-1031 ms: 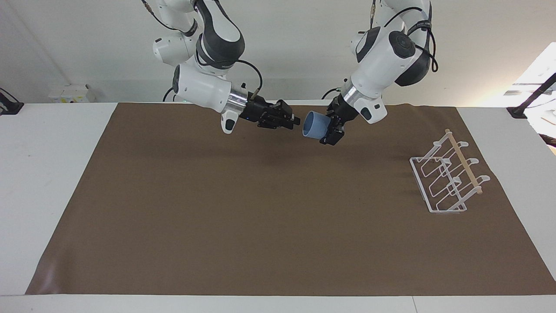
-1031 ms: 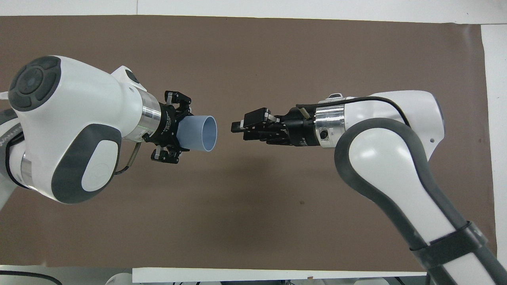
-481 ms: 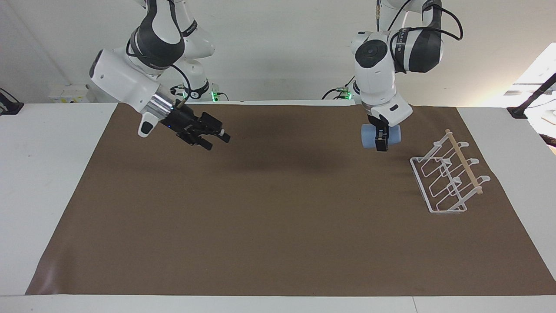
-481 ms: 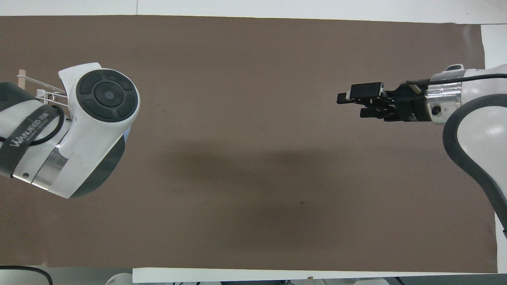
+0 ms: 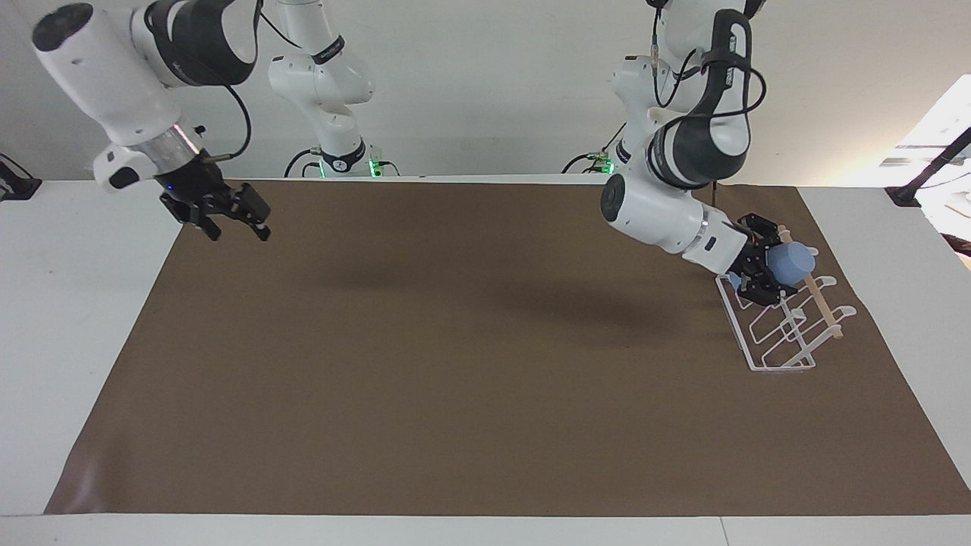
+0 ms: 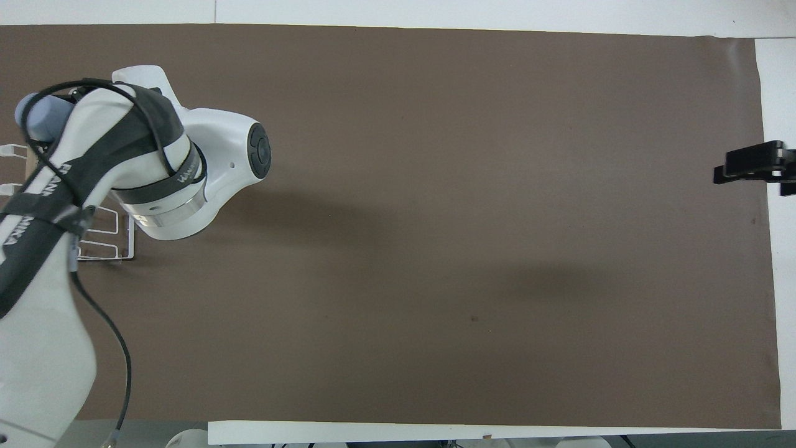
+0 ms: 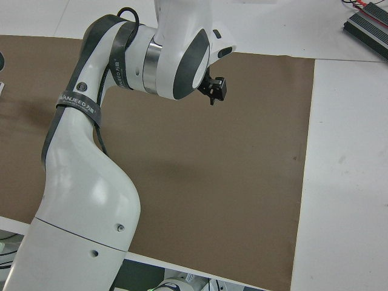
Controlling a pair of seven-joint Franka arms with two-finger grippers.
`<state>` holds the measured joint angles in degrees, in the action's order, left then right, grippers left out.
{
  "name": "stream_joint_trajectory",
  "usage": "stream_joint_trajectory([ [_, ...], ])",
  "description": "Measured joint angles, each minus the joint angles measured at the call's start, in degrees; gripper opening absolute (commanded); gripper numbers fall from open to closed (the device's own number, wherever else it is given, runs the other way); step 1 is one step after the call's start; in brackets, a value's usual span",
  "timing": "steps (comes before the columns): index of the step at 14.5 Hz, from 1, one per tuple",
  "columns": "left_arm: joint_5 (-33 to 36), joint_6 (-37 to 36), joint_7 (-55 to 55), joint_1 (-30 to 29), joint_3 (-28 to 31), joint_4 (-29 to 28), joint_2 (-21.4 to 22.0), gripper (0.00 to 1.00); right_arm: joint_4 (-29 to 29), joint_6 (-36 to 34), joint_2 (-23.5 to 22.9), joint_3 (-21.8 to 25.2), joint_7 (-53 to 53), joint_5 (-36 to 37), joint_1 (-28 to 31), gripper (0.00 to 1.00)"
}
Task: Hang cup on cup holder
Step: 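Carry the cup to the rack with the left gripper while the right gripper retracts, then lower the cup onto the rack hook with the left gripper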
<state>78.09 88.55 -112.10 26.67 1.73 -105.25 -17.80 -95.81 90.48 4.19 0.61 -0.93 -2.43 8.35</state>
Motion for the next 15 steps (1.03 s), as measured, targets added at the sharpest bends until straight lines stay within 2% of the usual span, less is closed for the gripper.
stream_joint_trajectory([
  [2,6.0,-2.1,-3.5,-0.9,0.0,0.6,-4.7,0.0,5.6,-6.6,-0.4,-0.2,1.4,3.3,0.1,0.99],
  [4,8.1,-3.4,-4.5,-1.7,0.1,1.3,-6.4,0.0,6.8,-8.6,-1.2,-0.7,2.3,4.3,-0.3,0.99],
  [8,8.4,-3.9,-4.5,-2.7,0.1,1.5,-6.3,0.0,6.8,-9.1,-3.2,-0.2,2.9,4.8,-2.8,0.99],
  [11,8.3,-3.9,-5.1,-3.2,0.0,0.5,-6.3,0.0,6.9,-9.1,-3.2,3.1,2.9,6.2,-8.1,0.99],
  [15,7.9,-3.4,-6.1,-4.8,-0.1,-0.8,-6.3,0.0,7.0,-8.9,-3.2,4.8,3.3,6.4,-8.8,0.99],
])
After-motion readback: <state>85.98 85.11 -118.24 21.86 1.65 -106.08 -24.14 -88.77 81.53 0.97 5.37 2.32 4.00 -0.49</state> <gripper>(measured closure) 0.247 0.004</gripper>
